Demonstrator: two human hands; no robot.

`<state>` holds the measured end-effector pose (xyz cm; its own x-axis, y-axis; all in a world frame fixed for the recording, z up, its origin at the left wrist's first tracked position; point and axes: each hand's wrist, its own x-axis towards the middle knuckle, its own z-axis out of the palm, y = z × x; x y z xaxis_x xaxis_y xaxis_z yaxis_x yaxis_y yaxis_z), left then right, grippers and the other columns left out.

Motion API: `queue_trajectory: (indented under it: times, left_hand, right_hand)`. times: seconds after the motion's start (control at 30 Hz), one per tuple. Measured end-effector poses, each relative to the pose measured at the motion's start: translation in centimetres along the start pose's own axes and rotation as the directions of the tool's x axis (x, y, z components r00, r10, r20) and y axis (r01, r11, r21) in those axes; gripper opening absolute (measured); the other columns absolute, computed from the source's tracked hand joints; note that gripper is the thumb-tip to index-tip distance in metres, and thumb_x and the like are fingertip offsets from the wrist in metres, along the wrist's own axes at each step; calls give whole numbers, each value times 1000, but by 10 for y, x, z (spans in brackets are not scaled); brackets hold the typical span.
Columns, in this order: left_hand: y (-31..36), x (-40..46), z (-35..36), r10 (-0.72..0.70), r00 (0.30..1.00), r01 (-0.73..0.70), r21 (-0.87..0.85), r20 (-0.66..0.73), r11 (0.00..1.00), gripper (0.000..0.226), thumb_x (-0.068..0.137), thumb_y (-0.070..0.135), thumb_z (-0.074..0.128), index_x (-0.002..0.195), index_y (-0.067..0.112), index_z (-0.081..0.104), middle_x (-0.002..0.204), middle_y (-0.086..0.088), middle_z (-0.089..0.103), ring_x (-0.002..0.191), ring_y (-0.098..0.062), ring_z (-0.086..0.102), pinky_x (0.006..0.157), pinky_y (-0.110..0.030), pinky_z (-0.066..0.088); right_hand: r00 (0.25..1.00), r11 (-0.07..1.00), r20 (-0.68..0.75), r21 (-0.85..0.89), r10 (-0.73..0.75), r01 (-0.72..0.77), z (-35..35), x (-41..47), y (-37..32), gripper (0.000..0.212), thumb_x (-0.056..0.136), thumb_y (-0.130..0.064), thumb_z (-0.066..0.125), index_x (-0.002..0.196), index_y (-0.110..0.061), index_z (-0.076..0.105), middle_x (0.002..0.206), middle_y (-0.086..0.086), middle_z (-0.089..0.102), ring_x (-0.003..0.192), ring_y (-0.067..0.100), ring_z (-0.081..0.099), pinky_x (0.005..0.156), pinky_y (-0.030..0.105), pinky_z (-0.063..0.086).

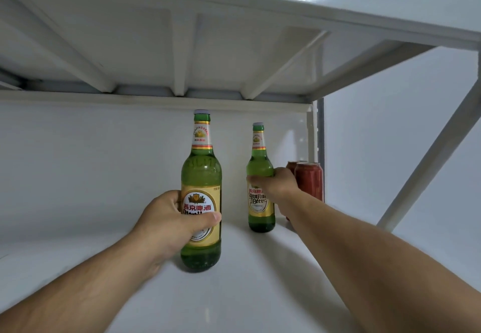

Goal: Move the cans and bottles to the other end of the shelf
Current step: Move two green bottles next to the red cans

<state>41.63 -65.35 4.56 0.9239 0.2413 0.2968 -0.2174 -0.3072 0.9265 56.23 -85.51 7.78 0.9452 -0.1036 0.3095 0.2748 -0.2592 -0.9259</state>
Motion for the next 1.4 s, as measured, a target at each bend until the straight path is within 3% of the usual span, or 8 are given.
queue_trajectory:
  times: [0.37,0.57,0.7,0.9,1.07,1.2,1.27,1.4]
  left_hand:
    - [-6,5,-6,-10,1000,10,-38,1,999,51,64,23,96,110,21,74,98,0,82,94,-23,78,92,-48,61]
    - [-7,2,-6,-29,1000,29,-42,-8,999,51,64,22,96,111,20,74,99,-1,82,95,-24,78,93,-49,60]
    - [-7,-2,-6,-39,999,39,-27,-9,999,50,65,21,95,110,20,74,98,0,82,93,-23,78,93,-48,61]
    - [1,-7,0,-61,998,60,-21,-21,998,46,66,16,95,107,15,75,92,-2,82,87,-23,79,83,-40,61]
    - [25,-4,19,-49,999,49,16,18,999,47,66,15,95,108,14,73,96,-5,81,90,-25,78,87,-42,61]
    - [44,10,51,-20,998,19,19,53,1000,51,65,17,96,109,17,71,99,-4,80,92,-24,78,91,-46,62]
    - [47,20,69,-19,998,19,0,61,1000,52,64,17,97,110,16,71,99,-4,81,91,-24,78,91,-46,62]
    - [43,34,100,-33,998,32,18,44,999,55,62,22,98,110,17,71,102,-4,79,93,-24,77,91,-46,62]
  right_hand:
    - [997,1000,70,-14,15,-14,4,14,6,33,85,-27,78,111,-10,66,104,8,74,90,24,71,67,29,53]
    - [996,999,84,-43,-2,5,3,8,5,35,90,-31,74,116,-10,65,112,8,73,101,27,69,85,36,56]
    - [992,991,125,-131,12,5,-3,-8,0,47,92,-38,71,125,-8,57,116,7,67,102,26,64,83,34,53]
    - [987,946,158,-316,-30,79,-34,-44,-12,53,98,-38,63,138,-8,47,101,1,57,89,18,59,65,25,44]
    - [967,935,252,-330,-42,127,-60,-64,0,23,96,-33,67,105,-16,54,83,-3,55,72,13,55,56,22,41]
    - [958,934,273,-314,-83,171,-73,-67,11,30,93,-35,70,111,-14,59,102,1,63,99,26,62,81,36,52]
    - [953,938,282,-287,-112,195,-74,-67,21,23,91,-33,71,100,-16,59,93,-1,59,97,27,60,87,42,52]
    - [921,878,337,-359,-194,317,-75,-72,32,18,94,-26,67,87,-23,51,81,-5,54,79,16,57,71,27,49]
